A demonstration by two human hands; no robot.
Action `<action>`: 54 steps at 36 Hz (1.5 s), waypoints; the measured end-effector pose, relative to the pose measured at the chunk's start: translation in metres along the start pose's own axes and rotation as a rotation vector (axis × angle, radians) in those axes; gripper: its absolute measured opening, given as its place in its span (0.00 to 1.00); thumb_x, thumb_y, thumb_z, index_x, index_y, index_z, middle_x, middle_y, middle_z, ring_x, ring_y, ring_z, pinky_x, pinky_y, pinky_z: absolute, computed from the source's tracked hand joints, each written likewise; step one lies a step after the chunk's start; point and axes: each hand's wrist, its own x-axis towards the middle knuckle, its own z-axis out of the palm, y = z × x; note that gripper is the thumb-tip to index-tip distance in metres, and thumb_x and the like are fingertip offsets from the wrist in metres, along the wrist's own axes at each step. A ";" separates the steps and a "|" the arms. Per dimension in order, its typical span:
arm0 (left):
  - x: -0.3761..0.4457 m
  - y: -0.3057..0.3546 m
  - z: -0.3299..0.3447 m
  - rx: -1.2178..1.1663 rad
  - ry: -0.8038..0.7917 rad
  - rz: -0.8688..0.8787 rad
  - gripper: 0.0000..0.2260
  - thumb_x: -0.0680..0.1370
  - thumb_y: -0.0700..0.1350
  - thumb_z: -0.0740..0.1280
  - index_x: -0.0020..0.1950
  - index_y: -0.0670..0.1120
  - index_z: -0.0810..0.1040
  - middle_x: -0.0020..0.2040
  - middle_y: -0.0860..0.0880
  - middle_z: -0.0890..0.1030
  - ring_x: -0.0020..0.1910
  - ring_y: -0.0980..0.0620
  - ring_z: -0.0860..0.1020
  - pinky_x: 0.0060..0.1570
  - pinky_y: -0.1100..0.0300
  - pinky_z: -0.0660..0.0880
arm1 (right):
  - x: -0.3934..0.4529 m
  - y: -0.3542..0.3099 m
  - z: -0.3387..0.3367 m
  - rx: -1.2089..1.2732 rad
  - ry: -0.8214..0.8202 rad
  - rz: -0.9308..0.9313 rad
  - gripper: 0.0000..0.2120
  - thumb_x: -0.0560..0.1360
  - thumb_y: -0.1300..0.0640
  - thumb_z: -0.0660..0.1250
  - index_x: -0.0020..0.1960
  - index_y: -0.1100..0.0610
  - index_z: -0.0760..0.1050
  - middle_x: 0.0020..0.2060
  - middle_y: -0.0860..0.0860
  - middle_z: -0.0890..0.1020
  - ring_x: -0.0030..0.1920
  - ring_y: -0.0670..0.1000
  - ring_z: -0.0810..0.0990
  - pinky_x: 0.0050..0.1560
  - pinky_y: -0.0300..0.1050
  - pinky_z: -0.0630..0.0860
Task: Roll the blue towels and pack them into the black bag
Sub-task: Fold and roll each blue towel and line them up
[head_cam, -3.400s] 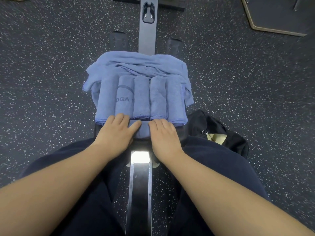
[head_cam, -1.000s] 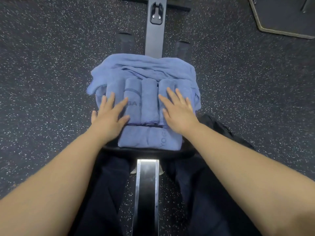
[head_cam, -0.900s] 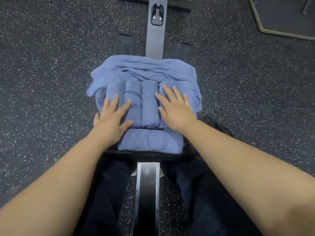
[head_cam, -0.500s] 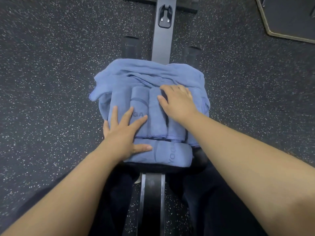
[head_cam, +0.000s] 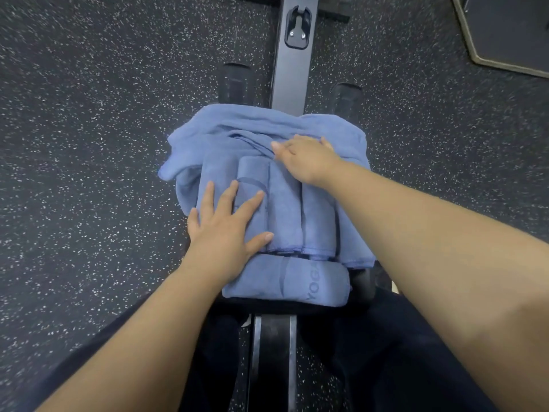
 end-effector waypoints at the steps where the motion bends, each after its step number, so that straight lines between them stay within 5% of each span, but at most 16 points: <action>1: 0.000 0.000 0.000 -0.001 0.000 -0.001 0.31 0.76 0.65 0.59 0.76 0.65 0.51 0.79 0.54 0.42 0.76 0.47 0.35 0.73 0.43 0.44 | 0.001 0.000 0.001 -0.007 -0.010 0.006 0.28 0.82 0.40 0.42 0.66 0.53 0.73 0.72 0.49 0.68 0.76 0.49 0.54 0.74 0.59 0.45; 8: 0.001 0.003 -0.001 -0.025 -0.004 -0.012 0.29 0.77 0.64 0.57 0.76 0.64 0.51 0.79 0.54 0.41 0.76 0.47 0.35 0.73 0.42 0.45 | -0.012 -0.002 0.000 -0.086 0.052 -0.033 0.25 0.83 0.44 0.43 0.70 0.56 0.67 0.75 0.49 0.60 0.74 0.50 0.58 0.74 0.60 0.44; 15: 0.016 0.004 -0.013 -0.127 0.096 0.021 0.25 0.79 0.57 0.61 0.76 0.61 0.58 0.79 0.51 0.49 0.77 0.48 0.40 0.73 0.43 0.45 | -0.016 0.007 0.003 -0.043 0.198 -0.038 0.27 0.83 0.45 0.48 0.77 0.58 0.51 0.78 0.49 0.45 0.77 0.52 0.51 0.75 0.60 0.47; 21: 0.050 0.009 -0.028 -0.150 0.186 0.158 0.22 0.80 0.49 0.62 0.73 0.60 0.65 0.79 0.48 0.54 0.78 0.49 0.50 0.71 0.46 0.53 | -0.020 0.011 0.005 0.074 0.424 -0.117 0.25 0.82 0.52 0.56 0.75 0.60 0.57 0.77 0.52 0.52 0.73 0.57 0.58 0.68 0.60 0.63; 32: 0.120 0.022 -0.044 0.160 0.081 0.281 0.24 0.80 0.50 0.60 0.76 0.57 0.60 0.79 0.52 0.47 0.77 0.52 0.50 0.72 0.38 0.52 | -0.021 0.022 0.005 0.059 0.647 -0.161 0.20 0.77 0.64 0.62 0.68 0.62 0.68 0.71 0.54 0.64 0.70 0.54 0.66 0.56 0.53 0.66; 35: 0.128 0.022 -0.046 0.209 0.047 0.239 0.25 0.81 0.50 0.58 0.78 0.52 0.57 0.79 0.52 0.49 0.77 0.53 0.50 0.72 0.37 0.51 | -0.019 0.026 0.005 0.092 0.674 -0.150 0.19 0.74 0.63 0.67 0.64 0.63 0.72 0.64 0.58 0.70 0.61 0.58 0.73 0.52 0.55 0.70; 39: 0.130 0.021 -0.047 0.226 0.036 0.209 0.26 0.82 0.50 0.57 0.79 0.49 0.54 0.79 0.51 0.50 0.77 0.52 0.52 0.72 0.40 0.51 | -0.017 0.030 0.001 0.099 0.703 -0.117 0.15 0.77 0.64 0.61 0.63 0.63 0.72 0.61 0.58 0.71 0.54 0.60 0.75 0.49 0.49 0.69; 46: 0.132 0.021 -0.054 0.021 0.144 0.308 0.26 0.78 0.46 0.66 0.74 0.47 0.61 0.69 0.46 0.72 0.67 0.42 0.70 0.63 0.45 0.67 | -0.024 0.027 -0.008 0.210 0.724 -0.199 0.15 0.77 0.62 0.54 0.56 0.64 0.76 0.55 0.55 0.74 0.47 0.55 0.73 0.48 0.47 0.68; 50: 0.139 0.027 -0.057 0.092 0.194 0.305 0.16 0.77 0.45 0.66 0.64 0.49 0.71 0.60 0.47 0.76 0.59 0.43 0.74 0.56 0.45 0.72 | -0.031 0.028 -0.011 0.112 0.681 -0.236 0.14 0.78 0.66 0.57 0.61 0.63 0.74 0.59 0.58 0.74 0.54 0.60 0.75 0.54 0.55 0.73; 54: 0.141 0.032 -0.055 0.165 0.247 0.317 0.03 0.78 0.44 0.64 0.51 0.48 0.73 0.51 0.45 0.77 0.51 0.42 0.75 0.49 0.46 0.73 | -0.029 0.030 -0.006 0.189 0.741 -0.274 0.13 0.76 0.63 0.57 0.53 0.64 0.78 0.53 0.60 0.77 0.48 0.61 0.78 0.48 0.58 0.75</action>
